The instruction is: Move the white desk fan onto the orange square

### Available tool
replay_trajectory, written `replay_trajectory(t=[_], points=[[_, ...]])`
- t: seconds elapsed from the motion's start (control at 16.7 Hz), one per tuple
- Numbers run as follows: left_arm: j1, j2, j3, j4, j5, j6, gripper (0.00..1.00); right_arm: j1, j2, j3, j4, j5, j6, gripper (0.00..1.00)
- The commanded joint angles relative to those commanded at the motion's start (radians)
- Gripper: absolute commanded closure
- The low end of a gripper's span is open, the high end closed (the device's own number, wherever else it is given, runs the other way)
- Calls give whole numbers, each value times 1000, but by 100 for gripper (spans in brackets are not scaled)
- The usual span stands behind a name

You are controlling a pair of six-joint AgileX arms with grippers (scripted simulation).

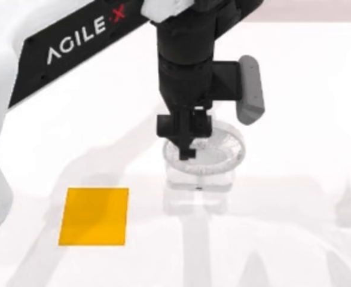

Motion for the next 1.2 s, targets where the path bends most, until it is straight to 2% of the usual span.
replay_trajectory(t=[0.18, 0.36, 0.9, 1.2], points=[[-4, -5, -5, 4, 0, 3, 100, 0, 0, 0, 0, 0, 0, 0], [33, -61, -74, 25, 2, 32, 100, 0, 0, 0, 0, 0, 0, 0], [299, -459, -653, 182, 19, 243, 100, 0, 0, 0, 0, 0, 0, 0], [375, -570, -785, 223, 23, 308, 100, 0, 0, 0, 0, 0, 0, 0]])
